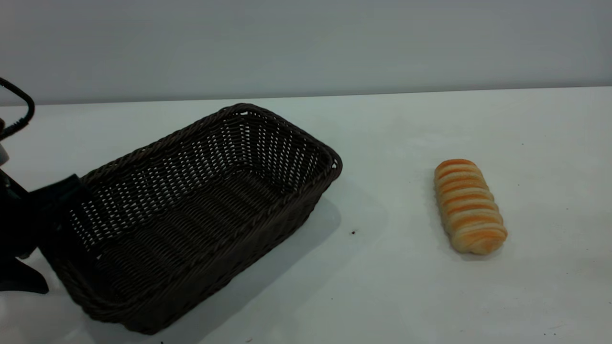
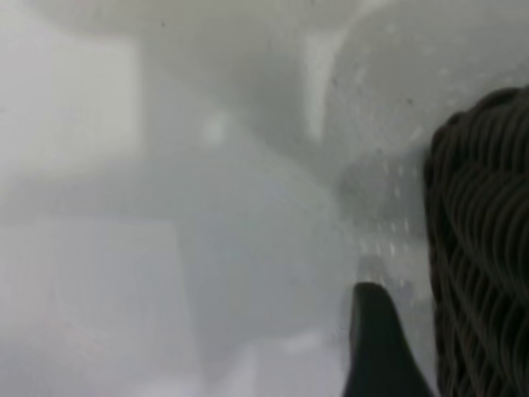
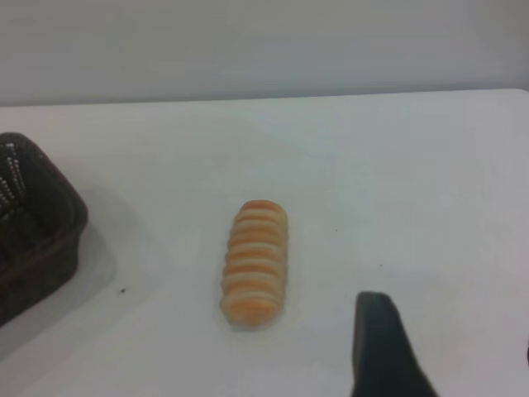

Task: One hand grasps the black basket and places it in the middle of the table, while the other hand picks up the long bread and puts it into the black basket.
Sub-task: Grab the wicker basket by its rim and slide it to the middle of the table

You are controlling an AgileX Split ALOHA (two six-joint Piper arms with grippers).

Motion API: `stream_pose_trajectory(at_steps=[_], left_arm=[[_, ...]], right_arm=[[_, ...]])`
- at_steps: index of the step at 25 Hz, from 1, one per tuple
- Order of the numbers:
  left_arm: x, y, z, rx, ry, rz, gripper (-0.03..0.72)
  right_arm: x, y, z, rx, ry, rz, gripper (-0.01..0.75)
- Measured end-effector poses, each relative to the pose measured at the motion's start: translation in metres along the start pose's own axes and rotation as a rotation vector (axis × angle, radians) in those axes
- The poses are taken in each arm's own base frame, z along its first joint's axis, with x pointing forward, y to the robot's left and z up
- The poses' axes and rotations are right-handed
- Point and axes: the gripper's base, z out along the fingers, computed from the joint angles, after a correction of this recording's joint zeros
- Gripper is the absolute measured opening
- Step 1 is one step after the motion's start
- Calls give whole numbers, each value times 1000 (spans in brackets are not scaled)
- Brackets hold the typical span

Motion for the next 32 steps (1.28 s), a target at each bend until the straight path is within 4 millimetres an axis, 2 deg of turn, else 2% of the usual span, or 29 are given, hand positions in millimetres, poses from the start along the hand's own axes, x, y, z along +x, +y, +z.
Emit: stream_pose_trajectory(at_steps=[2, 5, 6, 12, 16, 23, 29, 32], left_arm=[[-1, 0, 3, -4, -11, 0, 387], [-3, 0, 8, -6, -30, -3, 181], [-4, 0, 8, -4, -37, -10, 137], [-5, -1, 5, 4, -48, 17, 140], [-12, -10, -17, 51, -90, 130, 140], [-40, -46, -62, 74, -97, 423, 140], [-54, -74, -82, 150, -89, 609, 140], [-56, -93, -82, 243, -47, 671, 140]], right_arm=[[0, 0, 0, -1, 0, 1, 399], [0, 0, 0, -1, 1, 1, 399], [0, 0, 0, -1, 1, 1, 399], [0, 0, 0, -1, 1, 1, 399], [0, 0, 0, -1, 2, 1, 399], [0, 0, 0, -1, 2, 1, 399], [0, 0, 0, -1, 2, 1, 399], [0, 0, 0, -2, 2, 2, 399]])
